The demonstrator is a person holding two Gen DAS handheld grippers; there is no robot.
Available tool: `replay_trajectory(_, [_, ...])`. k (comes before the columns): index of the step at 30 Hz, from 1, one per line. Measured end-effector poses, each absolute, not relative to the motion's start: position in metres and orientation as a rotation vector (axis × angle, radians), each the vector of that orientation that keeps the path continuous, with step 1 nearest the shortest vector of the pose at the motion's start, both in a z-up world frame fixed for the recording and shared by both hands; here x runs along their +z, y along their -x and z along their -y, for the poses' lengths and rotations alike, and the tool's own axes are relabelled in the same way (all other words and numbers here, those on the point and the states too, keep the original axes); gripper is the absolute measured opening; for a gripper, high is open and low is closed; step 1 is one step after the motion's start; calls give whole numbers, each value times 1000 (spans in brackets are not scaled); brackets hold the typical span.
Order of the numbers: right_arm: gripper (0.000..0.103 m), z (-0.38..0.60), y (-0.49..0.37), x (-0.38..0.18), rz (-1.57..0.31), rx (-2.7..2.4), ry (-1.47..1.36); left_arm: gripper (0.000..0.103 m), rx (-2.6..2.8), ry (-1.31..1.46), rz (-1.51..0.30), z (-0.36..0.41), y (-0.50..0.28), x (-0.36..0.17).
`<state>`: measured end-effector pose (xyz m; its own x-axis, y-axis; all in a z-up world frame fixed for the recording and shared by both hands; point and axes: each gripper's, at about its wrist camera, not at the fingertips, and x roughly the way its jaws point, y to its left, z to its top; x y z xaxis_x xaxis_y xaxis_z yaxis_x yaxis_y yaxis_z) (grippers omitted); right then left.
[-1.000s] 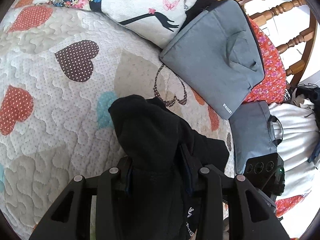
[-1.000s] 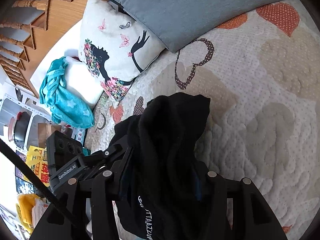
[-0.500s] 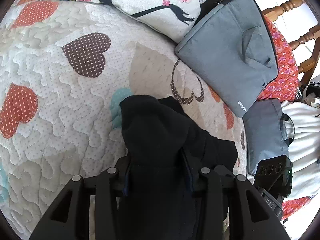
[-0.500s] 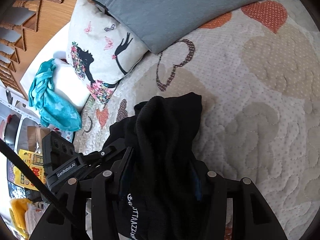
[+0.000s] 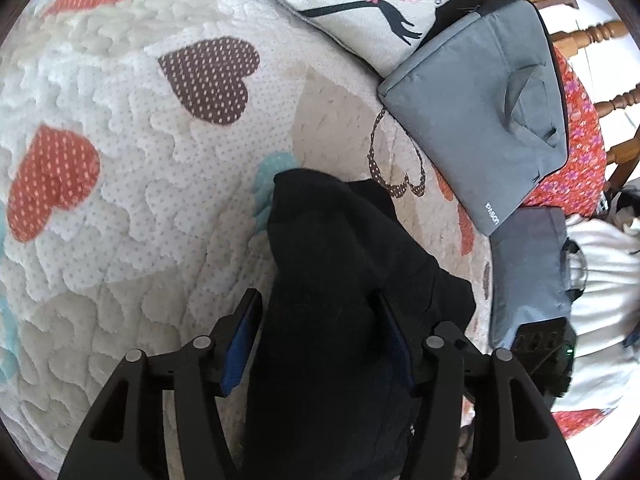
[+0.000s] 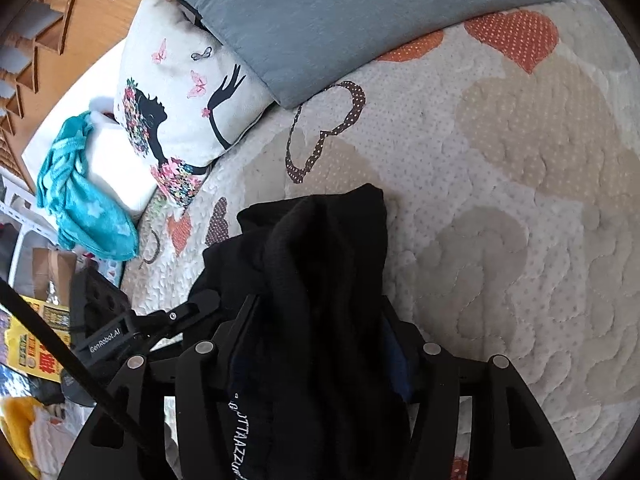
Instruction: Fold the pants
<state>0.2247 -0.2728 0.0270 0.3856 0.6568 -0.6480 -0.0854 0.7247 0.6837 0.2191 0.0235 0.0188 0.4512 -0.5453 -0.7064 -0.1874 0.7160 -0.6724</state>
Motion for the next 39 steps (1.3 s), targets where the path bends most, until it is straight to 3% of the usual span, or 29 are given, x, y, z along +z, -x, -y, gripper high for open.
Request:
replay_trajectory(5, [63, 279, -228, 17, -1089, 574, -719, 55, -291, 741, -1088, -17, -217, 21])
replay_trajectory(7, [55, 279, -229, 18, -1090, 592, -747, 48, -298, 708, -1070, -11, -216, 29])
replay_trajectory(9, [52, 277, -229, 24, -1079, 604, -754, 44, -302, 669, -1038, -5, -216, 40])
replay_trajectory(17, [51, 270, -227, 52, -989, 590, -656, 44, -266, 536, -965, 16, -221, 67])
replay_trajectory(39, [51, 282, -236, 31, -1015, 499, -659, 44, -175, 439, -993, 27, -237, 57])
